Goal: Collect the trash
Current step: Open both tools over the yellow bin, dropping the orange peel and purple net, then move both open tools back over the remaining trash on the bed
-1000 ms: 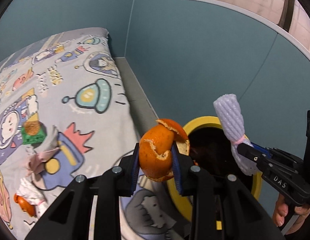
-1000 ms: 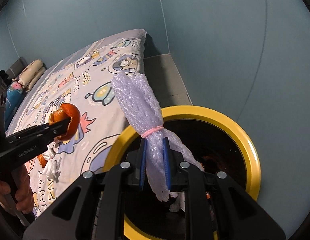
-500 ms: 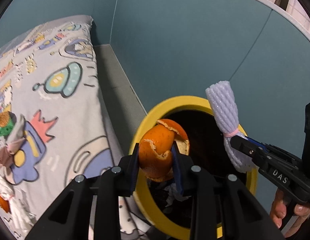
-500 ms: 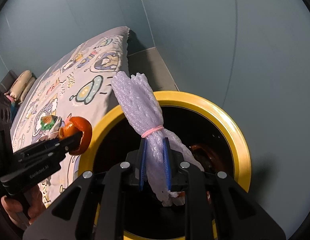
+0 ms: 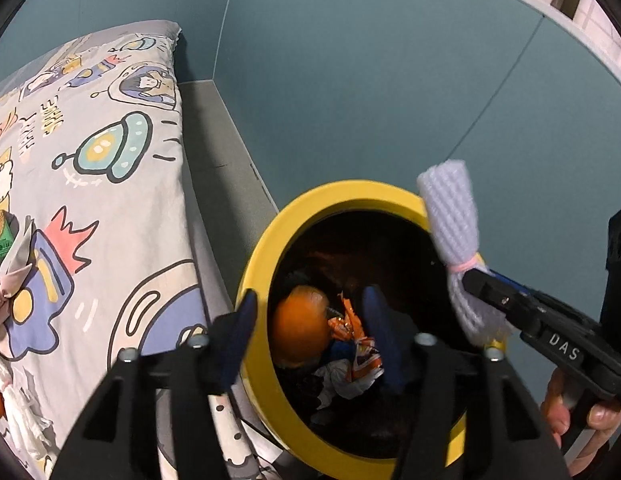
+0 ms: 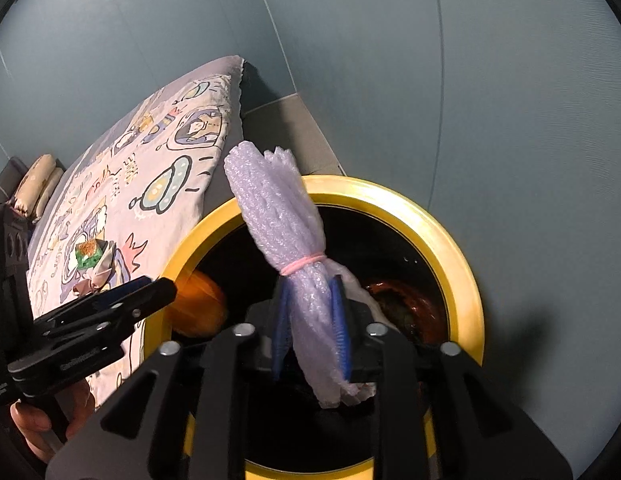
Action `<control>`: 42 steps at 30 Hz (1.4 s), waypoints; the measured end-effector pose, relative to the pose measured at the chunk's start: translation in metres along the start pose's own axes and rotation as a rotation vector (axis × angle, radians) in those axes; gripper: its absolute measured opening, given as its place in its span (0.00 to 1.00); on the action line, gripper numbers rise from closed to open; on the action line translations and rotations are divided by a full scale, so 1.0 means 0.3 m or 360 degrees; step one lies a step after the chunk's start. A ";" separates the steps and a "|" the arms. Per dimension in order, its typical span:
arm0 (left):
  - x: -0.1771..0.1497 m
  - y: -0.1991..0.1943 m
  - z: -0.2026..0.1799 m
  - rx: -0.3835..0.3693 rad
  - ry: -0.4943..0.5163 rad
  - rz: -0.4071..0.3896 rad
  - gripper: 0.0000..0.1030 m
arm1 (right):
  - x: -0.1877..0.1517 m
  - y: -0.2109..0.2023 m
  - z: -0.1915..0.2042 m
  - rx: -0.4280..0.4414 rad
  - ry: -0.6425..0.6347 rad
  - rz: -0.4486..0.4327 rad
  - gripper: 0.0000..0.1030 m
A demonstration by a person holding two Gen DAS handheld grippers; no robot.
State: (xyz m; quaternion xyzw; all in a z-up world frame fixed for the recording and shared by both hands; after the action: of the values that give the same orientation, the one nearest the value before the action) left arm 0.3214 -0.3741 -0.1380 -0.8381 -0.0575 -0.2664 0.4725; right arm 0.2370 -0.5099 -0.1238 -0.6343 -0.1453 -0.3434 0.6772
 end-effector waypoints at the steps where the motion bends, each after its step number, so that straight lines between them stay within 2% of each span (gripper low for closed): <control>1: 0.001 -0.009 0.000 -0.0005 -0.0005 -0.0009 0.58 | 0.001 -0.004 -0.003 -0.0003 0.0012 -0.0006 0.34; 3: 0.006 -0.025 0.008 -0.0005 -0.0020 -0.0024 0.64 | 0.003 -0.016 -0.005 -0.0007 0.0021 -0.0016 0.34; 6: 0.022 -0.060 0.038 -0.0002 -0.0058 -0.0050 0.68 | 0.006 -0.038 -0.001 -0.0002 0.0024 -0.0034 0.42; 11: 0.052 -0.139 0.134 0.0077 -0.0110 -0.0122 0.72 | 0.017 -0.068 0.056 0.0030 -0.0021 -0.0064 0.42; 17: 0.066 -0.256 0.330 0.0243 -0.0204 -0.0204 0.72 | 0.032 -0.087 0.218 0.0138 -0.0156 -0.0079 0.42; 24: 0.048 -0.407 0.560 0.0411 -0.0326 -0.0274 0.72 | 0.039 -0.083 0.468 0.0291 -0.0333 -0.0084 0.42; 30: -0.022 -0.508 0.796 0.0598 -0.0425 -0.0298 0.72 | 0.016 -0.064 0.681 0.0406 -0.0489 -0.0077 0.43; 34: -0.085 -0.566 0.943 0.0686 -0.0503 -0.0302 0.72 | -0.027 -0.023 0.807 0.0465 -0.0588 -0.0022 0.43; 42: -0.209 -0.581 1.122 0.0773 -0.0592 -0.0246 0.72 | -0.107 0.059 0.997 0.0528 -0.0724 0.0093 0.43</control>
State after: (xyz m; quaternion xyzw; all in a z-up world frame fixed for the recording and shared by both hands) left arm 0.3395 0.0078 -0.1752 -0.7283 -0.2683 -0.1222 0.6186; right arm 0.2969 -0.2147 -0.1118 -0.5794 -0.3296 -0.1441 0.7314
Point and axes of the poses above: each gripper's, at about its wrist camera, not at the fingertips, and y roughly the way its jaws point, z to its left, x to its top, the point moved 7 cm from there along y, roughly the way its jaws point, and after that the axes turned 11 degrees about -y, right-handed, at the moved point
